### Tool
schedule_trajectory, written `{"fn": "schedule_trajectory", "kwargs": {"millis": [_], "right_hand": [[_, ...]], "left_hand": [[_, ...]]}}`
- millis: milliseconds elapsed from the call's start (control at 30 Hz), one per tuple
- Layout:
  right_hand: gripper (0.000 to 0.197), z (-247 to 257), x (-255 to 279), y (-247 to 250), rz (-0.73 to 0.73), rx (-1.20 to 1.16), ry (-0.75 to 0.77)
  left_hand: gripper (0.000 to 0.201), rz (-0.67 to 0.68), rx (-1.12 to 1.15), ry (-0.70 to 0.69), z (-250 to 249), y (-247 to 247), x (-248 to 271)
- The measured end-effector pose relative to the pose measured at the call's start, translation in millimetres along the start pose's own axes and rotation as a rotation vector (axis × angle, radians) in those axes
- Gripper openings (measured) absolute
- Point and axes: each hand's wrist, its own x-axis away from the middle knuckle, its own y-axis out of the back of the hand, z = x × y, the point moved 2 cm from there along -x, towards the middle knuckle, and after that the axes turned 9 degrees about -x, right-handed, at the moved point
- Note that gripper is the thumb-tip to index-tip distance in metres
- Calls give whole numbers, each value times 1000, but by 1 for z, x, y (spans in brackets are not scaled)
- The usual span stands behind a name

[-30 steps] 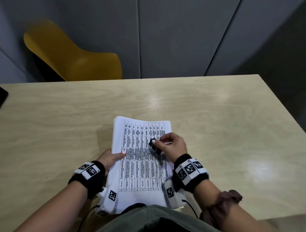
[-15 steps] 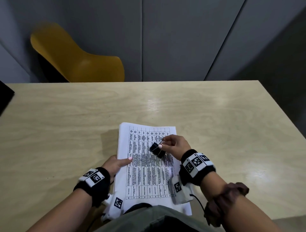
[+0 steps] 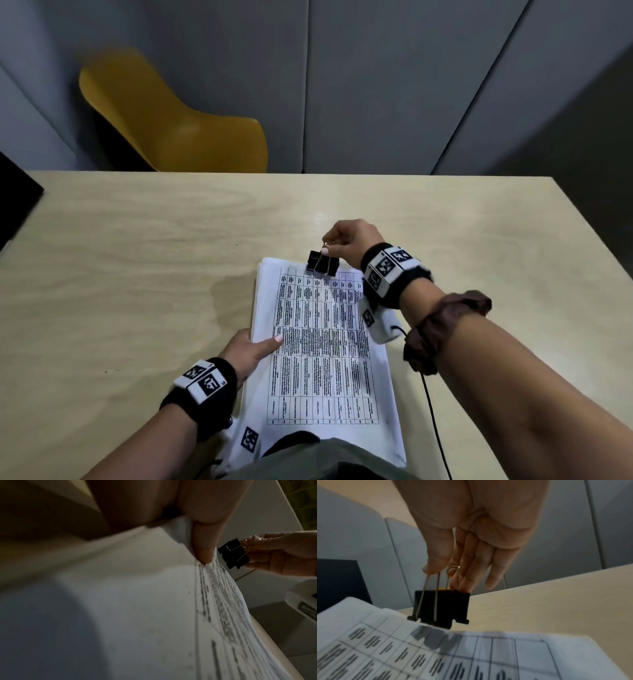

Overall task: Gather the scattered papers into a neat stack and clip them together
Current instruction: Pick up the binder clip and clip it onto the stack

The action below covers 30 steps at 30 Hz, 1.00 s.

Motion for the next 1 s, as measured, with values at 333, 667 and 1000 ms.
{"fn": "schedule_trajectory", "kwargs": {"millis": [333,667,1000], "right_hand": [[20,5,-37,-3,256,51,-1],[11,3,-44,-18,486,-175,-71],[7,-4,-41,-22,453,-320,-115]], "left_hand": [[103,51,68,16,0,2,0],[99,122,143,-7,-11,0,8],[99,86,116,129,16,6,-8]]}}
